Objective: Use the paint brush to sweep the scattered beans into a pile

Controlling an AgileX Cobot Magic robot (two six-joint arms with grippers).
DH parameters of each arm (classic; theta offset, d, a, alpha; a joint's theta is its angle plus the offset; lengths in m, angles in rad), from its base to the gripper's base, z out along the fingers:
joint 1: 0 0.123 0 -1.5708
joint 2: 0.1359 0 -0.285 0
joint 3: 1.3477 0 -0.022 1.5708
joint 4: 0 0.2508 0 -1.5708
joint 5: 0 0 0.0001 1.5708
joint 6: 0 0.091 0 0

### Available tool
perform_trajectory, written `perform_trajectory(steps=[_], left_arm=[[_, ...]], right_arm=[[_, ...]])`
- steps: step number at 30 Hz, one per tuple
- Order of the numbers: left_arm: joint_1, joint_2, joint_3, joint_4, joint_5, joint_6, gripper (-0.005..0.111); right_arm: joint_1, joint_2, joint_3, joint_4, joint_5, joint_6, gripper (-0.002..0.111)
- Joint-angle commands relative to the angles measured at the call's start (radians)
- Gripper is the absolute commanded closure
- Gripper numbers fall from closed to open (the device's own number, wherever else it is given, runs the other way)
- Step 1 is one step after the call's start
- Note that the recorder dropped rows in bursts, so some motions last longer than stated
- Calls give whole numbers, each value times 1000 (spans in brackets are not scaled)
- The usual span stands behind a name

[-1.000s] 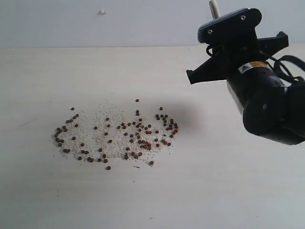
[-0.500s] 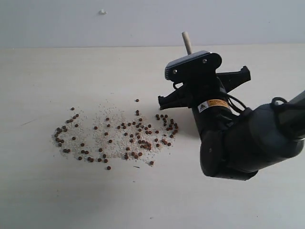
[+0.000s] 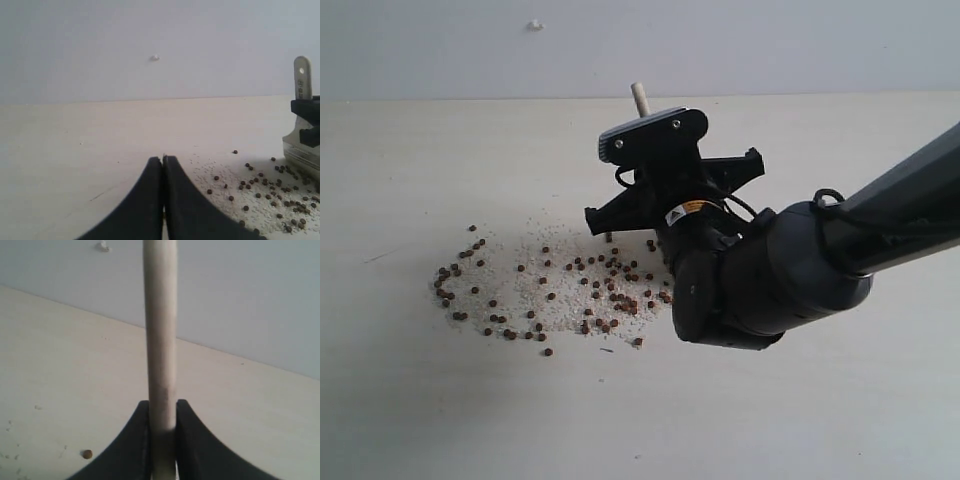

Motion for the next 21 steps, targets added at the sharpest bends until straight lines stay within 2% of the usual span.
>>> perform_trajectory(steps=[1, 13, 18, 21], left_arm=[[-6, -6, 2, -4, 0, -3, 106], [-6, -6, 2, -4, 0, -3, 106], [-6, -6, 2, -4, 0, -3, 106], [-6, -6, 2, -4, 0, -3, 106]], right_arm=[[6, 4, -38, -5, 52, 55, 108], [6, 81, -121, -157, 57, 325, 108], [6, 60, -130, -144, 45, 313, 108], [6, 24, -130, -96, 45, 218, 108]])
